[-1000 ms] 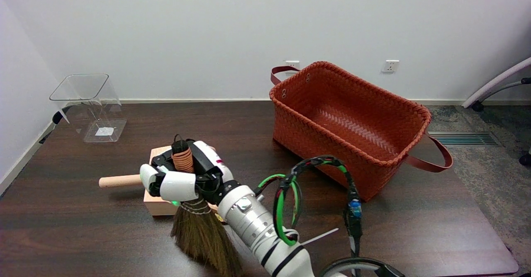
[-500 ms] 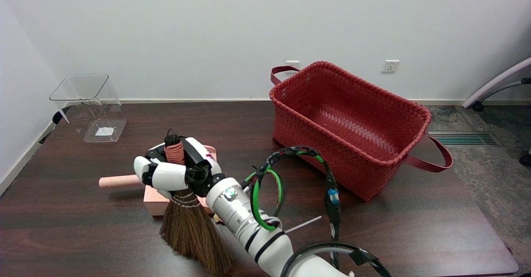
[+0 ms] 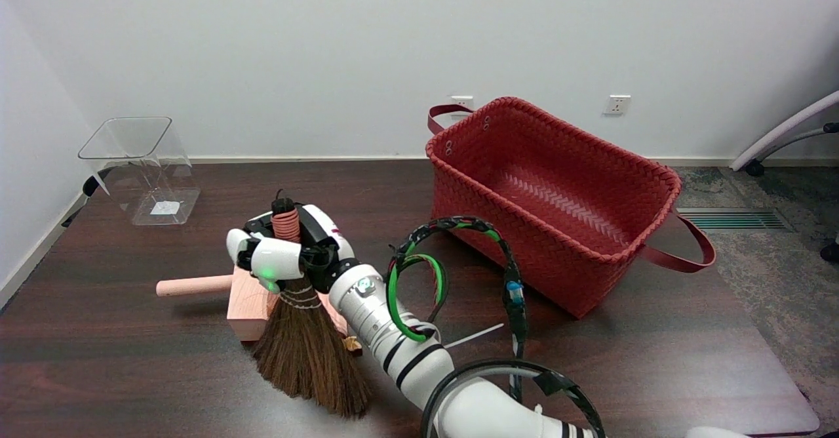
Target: Sweep the paper balls into the dustpan.
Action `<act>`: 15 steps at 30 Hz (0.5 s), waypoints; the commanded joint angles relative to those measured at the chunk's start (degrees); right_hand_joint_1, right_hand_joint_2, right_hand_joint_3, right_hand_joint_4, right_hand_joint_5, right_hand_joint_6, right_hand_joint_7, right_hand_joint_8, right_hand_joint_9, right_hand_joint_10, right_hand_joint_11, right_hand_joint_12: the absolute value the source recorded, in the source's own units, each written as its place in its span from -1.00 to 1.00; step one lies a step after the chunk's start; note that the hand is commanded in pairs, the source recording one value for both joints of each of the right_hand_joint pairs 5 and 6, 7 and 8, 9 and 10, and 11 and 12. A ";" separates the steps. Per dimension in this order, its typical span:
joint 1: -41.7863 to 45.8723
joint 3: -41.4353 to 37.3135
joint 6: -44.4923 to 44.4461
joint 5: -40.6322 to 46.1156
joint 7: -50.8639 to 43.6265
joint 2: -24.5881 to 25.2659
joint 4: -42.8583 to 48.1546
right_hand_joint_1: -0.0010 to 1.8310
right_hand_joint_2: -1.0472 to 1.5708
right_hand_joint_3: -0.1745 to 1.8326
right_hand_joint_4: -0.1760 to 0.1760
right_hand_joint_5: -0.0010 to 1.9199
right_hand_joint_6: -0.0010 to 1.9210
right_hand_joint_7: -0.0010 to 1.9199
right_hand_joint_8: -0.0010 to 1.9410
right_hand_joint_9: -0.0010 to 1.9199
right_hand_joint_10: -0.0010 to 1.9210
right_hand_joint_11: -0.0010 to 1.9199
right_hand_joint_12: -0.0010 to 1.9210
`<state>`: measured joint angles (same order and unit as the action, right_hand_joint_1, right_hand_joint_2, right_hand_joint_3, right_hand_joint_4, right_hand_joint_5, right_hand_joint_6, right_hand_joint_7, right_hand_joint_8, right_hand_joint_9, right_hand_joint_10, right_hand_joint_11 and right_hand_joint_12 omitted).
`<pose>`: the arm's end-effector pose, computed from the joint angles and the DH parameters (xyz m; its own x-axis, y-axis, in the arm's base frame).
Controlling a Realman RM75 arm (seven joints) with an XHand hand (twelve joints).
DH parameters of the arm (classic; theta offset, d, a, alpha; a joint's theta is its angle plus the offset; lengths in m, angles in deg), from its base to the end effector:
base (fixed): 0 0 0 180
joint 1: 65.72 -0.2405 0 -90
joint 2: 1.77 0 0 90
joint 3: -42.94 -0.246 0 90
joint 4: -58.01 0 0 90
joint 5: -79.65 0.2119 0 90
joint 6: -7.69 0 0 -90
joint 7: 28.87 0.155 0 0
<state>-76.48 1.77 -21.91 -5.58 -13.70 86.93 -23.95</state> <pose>-0.2473 -0.3349 0.0399 -0.1846 -0.3119 0.9320 -0.9828 0.0511 -0.1775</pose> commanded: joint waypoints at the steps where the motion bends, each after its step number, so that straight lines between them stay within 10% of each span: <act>1: -1.42 -1.19 -2.42 -1.41 0.91 -2.51 2.87 0.19 0.46 0.29 0.00 1.00 1.00 1.00 0.98 1.00 1.00 1.00 1.00; 15: 0.28 -2.40 -6.75 -3.04 -3.40 -7.52 -0.90 0.20 0.52 0.24 0.00 1.00 1.00 1.00 0.98 1.00 1.00 1.00 1.00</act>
<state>-77.32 0.86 -24.62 -6.95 -13.74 83.94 -22.43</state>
